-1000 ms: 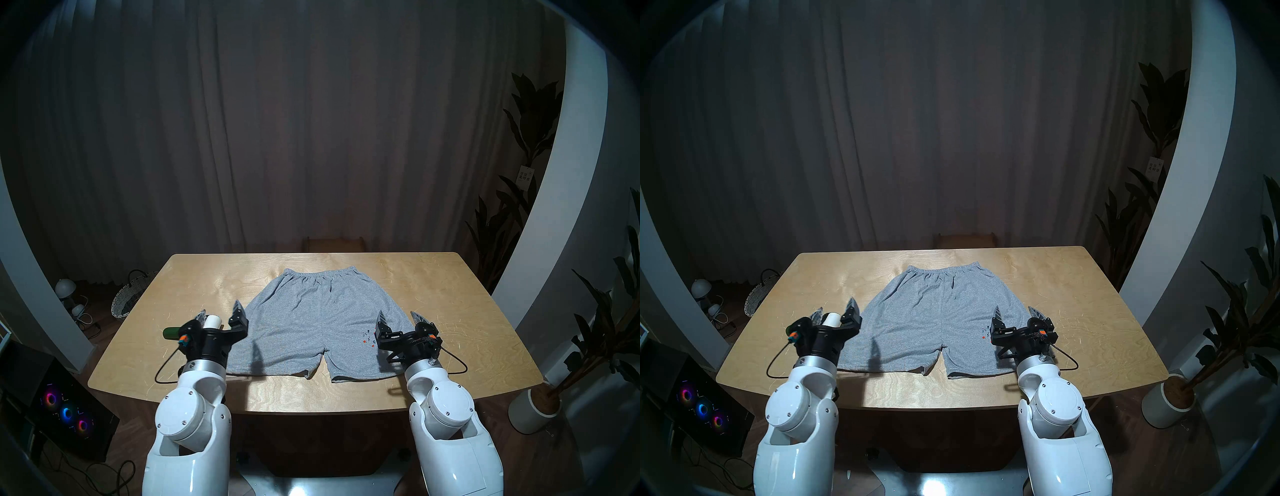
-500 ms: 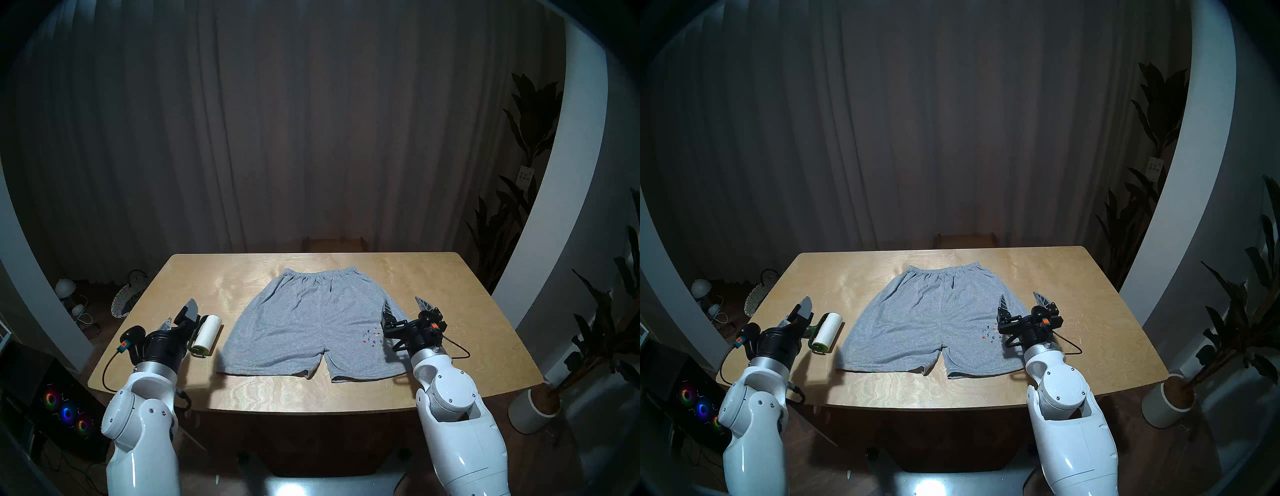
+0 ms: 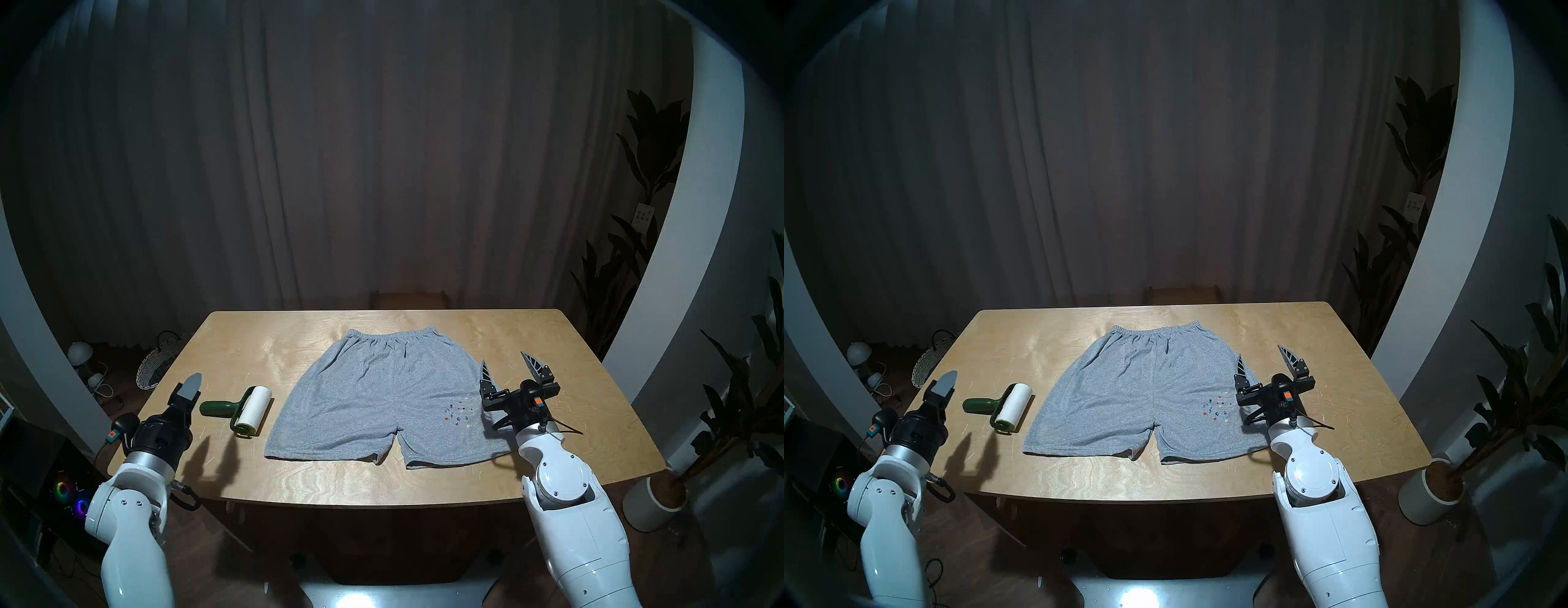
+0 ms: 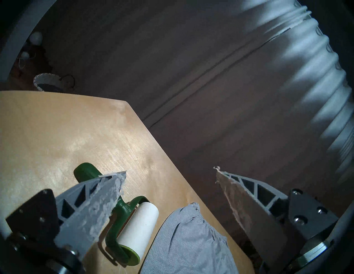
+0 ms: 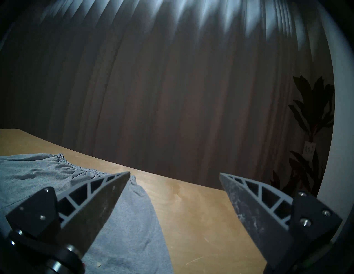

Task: Remove lint and debris from pants with a lint roller

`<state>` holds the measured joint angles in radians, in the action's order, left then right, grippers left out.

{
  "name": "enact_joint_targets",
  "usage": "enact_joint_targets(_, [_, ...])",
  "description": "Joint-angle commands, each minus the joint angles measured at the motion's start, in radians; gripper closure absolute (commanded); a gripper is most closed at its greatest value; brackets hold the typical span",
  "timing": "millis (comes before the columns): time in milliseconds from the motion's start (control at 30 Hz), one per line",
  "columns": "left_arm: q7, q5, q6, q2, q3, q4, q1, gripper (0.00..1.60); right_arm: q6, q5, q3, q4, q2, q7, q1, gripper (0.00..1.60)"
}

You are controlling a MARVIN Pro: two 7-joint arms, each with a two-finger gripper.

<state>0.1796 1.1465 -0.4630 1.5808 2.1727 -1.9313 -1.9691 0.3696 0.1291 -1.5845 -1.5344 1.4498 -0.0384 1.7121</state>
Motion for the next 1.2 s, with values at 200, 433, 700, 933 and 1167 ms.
enact_joint_targets(200, [-0.069,0.223,-0.202,-0.073,0.071,0.119,0.119,0.00,0.207,0.083,0.013,0.065,0.000,0.085,-0.072,0.00])
enact_joint_targets(433, [-0.164,0.266,-0.265,-0.099,0.082,0.175,0.158,0.00,0.275,0.114,0.005,0.109,-0.003,0.125,-0.097,0.00])
enact_joint_targets(700, [-0.264,0.304,-0.287,-0.095,0.078,0.224,0.215,0.00,0.309,0.138,-0.007,0.113,0.008,0.162,-0.104,0.00])
enact_joint_targets(933, [-0.338,0.336,-0.290,-0.073,0.063,0.234,0.259,0.00,0.323,0.157,-0.019,0.118,0.015,0.191,-0.104,0.00])
enact_joint_targets(1167, [-0.425,0.349,-0.267,-0.045,0.049,0.246,0.286,0.00,0.327,0.174,-0.033,0.120,0.023,0.219,-0.110,0.00])
